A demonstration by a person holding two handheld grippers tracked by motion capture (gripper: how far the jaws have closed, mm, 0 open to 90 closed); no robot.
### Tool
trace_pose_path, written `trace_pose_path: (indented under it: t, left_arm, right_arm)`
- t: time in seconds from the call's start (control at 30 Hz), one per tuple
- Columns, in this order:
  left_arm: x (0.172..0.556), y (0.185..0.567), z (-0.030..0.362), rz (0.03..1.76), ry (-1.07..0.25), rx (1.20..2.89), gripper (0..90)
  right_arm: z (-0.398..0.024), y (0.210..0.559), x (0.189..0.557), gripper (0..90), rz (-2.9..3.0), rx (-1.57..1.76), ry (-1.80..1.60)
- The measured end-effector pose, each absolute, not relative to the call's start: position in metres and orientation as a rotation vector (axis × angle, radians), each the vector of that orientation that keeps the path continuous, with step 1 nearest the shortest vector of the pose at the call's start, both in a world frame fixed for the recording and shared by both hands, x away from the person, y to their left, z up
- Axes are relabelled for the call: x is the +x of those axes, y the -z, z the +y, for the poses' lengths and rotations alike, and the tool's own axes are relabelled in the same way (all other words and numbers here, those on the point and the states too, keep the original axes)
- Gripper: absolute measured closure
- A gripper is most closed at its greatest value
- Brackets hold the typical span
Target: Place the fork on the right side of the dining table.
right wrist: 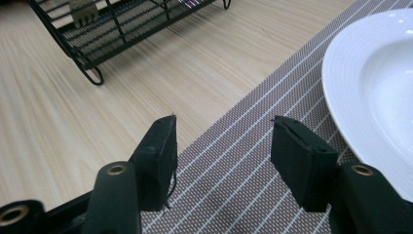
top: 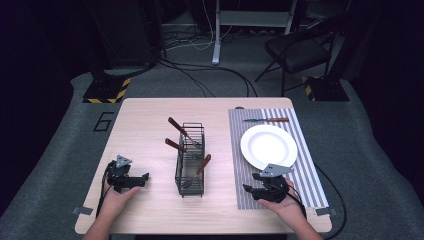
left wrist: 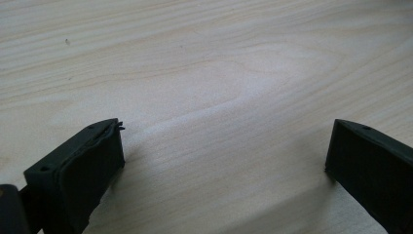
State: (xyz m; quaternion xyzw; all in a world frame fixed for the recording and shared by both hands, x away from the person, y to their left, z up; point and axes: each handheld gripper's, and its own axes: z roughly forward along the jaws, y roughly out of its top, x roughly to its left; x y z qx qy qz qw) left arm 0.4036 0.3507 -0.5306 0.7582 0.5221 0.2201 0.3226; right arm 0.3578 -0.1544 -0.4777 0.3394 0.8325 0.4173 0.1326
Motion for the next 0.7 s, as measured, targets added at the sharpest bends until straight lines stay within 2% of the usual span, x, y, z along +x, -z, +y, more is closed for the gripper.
trace_pose_path:
  t: [0.7]
  left_arm:
    - [0.403,0.531,0.351,1.371,-0.577,1.989,0.3]
  right_arm:
    - [-0.139,0.447,0.363,46.6,2.408,1.046,-1.318]
